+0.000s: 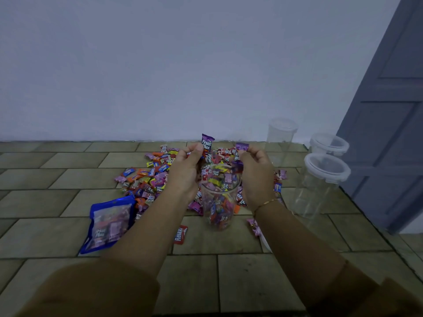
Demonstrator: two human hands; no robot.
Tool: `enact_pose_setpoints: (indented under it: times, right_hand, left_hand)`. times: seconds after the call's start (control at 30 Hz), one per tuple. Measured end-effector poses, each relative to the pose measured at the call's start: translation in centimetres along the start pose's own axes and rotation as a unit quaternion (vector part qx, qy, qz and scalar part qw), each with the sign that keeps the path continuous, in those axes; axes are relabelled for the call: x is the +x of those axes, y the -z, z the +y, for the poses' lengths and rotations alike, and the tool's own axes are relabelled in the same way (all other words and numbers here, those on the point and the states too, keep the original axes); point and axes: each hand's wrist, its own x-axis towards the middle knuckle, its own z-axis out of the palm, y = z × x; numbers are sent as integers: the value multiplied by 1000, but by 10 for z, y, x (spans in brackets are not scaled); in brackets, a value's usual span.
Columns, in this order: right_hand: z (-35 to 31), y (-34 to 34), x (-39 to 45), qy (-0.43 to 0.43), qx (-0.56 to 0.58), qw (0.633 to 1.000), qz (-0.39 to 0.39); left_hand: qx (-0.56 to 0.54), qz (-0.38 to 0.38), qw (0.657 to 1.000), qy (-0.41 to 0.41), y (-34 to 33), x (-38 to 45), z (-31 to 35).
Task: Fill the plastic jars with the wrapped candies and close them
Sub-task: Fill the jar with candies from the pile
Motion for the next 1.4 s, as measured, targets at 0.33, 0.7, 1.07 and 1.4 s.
enact_pose_setpoints:
  times: [0.33,0.7,1.07,1.4]
  right_hand:
    - [-2,-1,-5,10,30,999,-10]
    - [-3,-1,-7,13,38,999,-20]
    - [6,26,2,49,-54,997,1]
    - [41,83,-3,-29,-732,612,-297]
  left_hand:
    - [45,10,998,-50,-8,-3,-2]
    - [9,-8,997,-71,-11,-8,-2]
    - [96,27,992,-73,4,-12,0]
    - [673,-65,736,39,92,-33,-28]
